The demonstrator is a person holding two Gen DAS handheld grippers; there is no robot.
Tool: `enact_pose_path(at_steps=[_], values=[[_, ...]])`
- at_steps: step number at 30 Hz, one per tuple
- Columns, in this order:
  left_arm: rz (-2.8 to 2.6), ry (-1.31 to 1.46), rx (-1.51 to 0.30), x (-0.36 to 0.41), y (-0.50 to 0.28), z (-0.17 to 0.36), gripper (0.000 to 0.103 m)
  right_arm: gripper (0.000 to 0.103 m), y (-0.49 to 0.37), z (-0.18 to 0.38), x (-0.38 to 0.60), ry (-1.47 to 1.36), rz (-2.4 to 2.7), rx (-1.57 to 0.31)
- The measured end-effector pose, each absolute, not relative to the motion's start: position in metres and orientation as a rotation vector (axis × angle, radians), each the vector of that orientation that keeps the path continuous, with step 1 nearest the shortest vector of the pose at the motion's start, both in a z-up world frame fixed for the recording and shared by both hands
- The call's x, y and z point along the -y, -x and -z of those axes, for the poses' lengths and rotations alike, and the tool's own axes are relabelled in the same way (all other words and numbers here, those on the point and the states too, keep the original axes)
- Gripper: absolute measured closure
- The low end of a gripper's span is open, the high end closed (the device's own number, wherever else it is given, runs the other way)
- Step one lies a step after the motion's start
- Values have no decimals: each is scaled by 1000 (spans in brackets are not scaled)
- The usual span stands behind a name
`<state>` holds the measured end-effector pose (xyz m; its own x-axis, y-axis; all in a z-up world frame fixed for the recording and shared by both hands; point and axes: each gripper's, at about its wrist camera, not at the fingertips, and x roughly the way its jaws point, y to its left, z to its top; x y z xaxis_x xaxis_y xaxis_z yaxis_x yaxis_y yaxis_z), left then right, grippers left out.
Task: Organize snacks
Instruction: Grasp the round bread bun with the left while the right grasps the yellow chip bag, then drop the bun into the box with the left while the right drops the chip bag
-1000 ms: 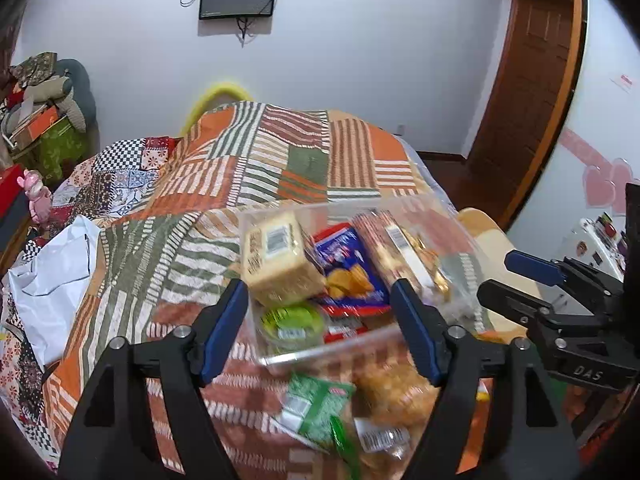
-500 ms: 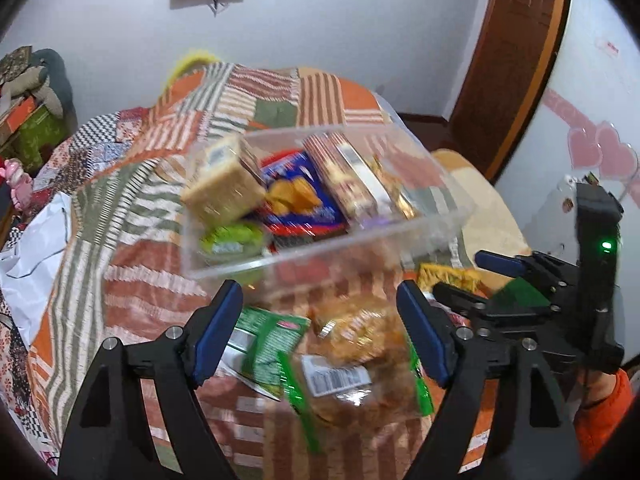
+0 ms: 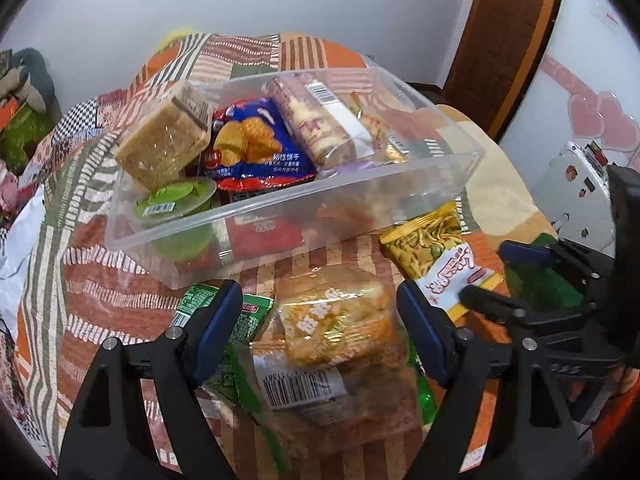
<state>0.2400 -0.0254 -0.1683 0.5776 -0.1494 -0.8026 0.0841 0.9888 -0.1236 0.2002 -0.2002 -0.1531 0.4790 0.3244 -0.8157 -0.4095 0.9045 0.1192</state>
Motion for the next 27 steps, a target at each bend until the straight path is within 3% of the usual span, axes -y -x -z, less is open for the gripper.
enact_pose_path(at_steps=[4,10,11,12,13,19,27], values=[[132,103,-952,22,-243,174,25,29,-202,147,203,57,-469,-954],[151,113,-962,25,-242,181,52,29,-211,153,174,79,-504,-958],[156,112,-955,25,-241,180,55,32,-213,157,169,81,-513,-967],[161,106,-948,26,-239,180,56,44,-215,160,165,77,-529,-982],[166,95,-940,27,-238,179,57,50,-216,165,162,66,-551,-1004],[167,84,-917,23,-232,172,58,66,-210,159,169,43,-547,-977],[169,95,-853,13,-222,144,58,68,-195,139,175,46,-556,-925]])
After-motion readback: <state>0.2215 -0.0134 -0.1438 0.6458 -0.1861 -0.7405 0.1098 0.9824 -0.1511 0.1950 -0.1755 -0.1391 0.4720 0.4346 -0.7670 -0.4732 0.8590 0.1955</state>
